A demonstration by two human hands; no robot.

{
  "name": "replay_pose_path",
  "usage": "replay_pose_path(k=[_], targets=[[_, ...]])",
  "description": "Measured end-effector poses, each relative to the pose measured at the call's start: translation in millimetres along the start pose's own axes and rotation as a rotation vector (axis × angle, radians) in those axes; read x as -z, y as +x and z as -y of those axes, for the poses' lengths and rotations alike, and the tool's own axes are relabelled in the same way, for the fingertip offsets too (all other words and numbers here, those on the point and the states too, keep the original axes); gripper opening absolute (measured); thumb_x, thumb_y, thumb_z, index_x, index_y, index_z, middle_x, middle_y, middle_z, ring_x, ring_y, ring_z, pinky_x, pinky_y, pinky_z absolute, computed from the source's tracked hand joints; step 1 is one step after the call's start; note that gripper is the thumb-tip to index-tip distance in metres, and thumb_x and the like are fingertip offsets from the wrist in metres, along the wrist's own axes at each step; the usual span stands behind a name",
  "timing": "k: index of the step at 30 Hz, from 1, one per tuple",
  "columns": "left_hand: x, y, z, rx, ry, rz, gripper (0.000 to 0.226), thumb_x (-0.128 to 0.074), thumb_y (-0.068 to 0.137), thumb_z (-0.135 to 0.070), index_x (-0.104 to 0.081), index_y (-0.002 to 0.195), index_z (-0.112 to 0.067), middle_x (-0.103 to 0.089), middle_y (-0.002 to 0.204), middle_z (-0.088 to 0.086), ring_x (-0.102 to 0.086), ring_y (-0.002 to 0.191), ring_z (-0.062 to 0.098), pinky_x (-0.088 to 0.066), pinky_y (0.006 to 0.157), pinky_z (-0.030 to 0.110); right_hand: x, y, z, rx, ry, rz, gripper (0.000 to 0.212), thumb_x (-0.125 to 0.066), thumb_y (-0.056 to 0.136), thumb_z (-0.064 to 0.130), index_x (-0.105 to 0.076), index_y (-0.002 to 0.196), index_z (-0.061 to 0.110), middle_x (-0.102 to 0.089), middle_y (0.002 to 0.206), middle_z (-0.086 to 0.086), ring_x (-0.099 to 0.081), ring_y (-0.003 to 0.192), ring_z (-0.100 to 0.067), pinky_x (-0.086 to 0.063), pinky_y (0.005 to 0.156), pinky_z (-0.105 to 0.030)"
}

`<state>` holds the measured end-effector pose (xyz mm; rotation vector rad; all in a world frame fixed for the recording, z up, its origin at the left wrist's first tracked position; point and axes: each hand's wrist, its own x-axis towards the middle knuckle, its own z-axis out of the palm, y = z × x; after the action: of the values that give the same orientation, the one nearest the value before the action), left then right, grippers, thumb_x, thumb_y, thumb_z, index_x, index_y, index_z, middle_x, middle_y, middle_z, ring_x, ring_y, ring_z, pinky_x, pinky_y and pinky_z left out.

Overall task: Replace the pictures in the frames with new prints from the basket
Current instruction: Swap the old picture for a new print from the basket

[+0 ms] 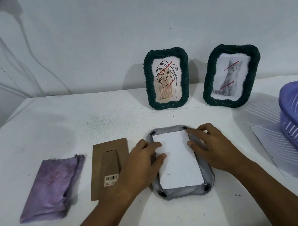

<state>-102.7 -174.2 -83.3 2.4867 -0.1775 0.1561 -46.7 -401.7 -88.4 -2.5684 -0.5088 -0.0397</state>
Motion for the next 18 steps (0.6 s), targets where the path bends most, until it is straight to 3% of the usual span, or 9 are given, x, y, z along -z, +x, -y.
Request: replay_pose_path(k=[4, 7, 11, 18], targets=[[10.5, -16.1, 8.8, -0.039, 0.114, -0.195, 0.035, -0.05, 0.09, -0.046, -0.069, 0.1, -0.017, -0.06, 0.087, -0.002, -0.055, 0.08, 0.011, -0.032, 0.065, 0.012, -6.6, -9.9, -13.2, 0.049, 0.081, -0.129, 0.043, -0.047, 0.094, 0.043, -0.053, 0.132, 0.025, -0.051, 0.113, 0.003, -0.045, 0.106, -0.015, -0.034, 0.09, -0.022], [18.6, -33.6, 18.9, 0.098, 0.319, -0.354, 0.028, -0.057, 0.082, -0.038, -0.067, 0.095, -0.016, -0.06, 0.097, 0.006, -0.051, 0.089, 0.02, -0.043, 0.074, 0.031, -10.1, -13.4, -17.0, 0.077, 0.085, -0.159, 0.045, -0.047, 0.094, 0.044, -0.055, 0.132, 0.022, -0.054, 0.112, 0.002, -0.045, 0.104, -0.015, -0.033, 0.091, -0.021], [19.1, -54.8, 30.7, 0.397, 0.45, -0.369, 0.044, -0.055, 0.08, -0.047, -0.062, 0.097, -0.007, -0.057, 0.11, 0.018, -0.05, 0.103, 0.037, -0.04, 0.085, 0.045, -12.7, -12.0, -17.3, 0.099, 0.084, -0.177, 0.045, -0.046, 0.094, 0.045, -0.055, 0.131, 0.021, -0.055, 0.111, 0.002, -0.046, 0.102, -0.015, -0.031, 0.089, -0.017], [4.4, -72.2, 35.9, 0.555, 0.385, -0.428, 0.068, -0.047, 0.075, -0.061, -0.058, 0.108, -0.003, -0.051, 0.115, 0.017, -0.041, 0.109, 0.033, -0.035, 0.094, 0.047, -12.2, -12.1, -17.5, 0.103, 0.132, -0.19, 0.041, -0.046, 0.094, 0.041, -0.057, 0.128, 0.021, -0.054, 0.108, 0.007, -0.049, 0.099, -0.016, -0.038, 0.09, -0.029]])
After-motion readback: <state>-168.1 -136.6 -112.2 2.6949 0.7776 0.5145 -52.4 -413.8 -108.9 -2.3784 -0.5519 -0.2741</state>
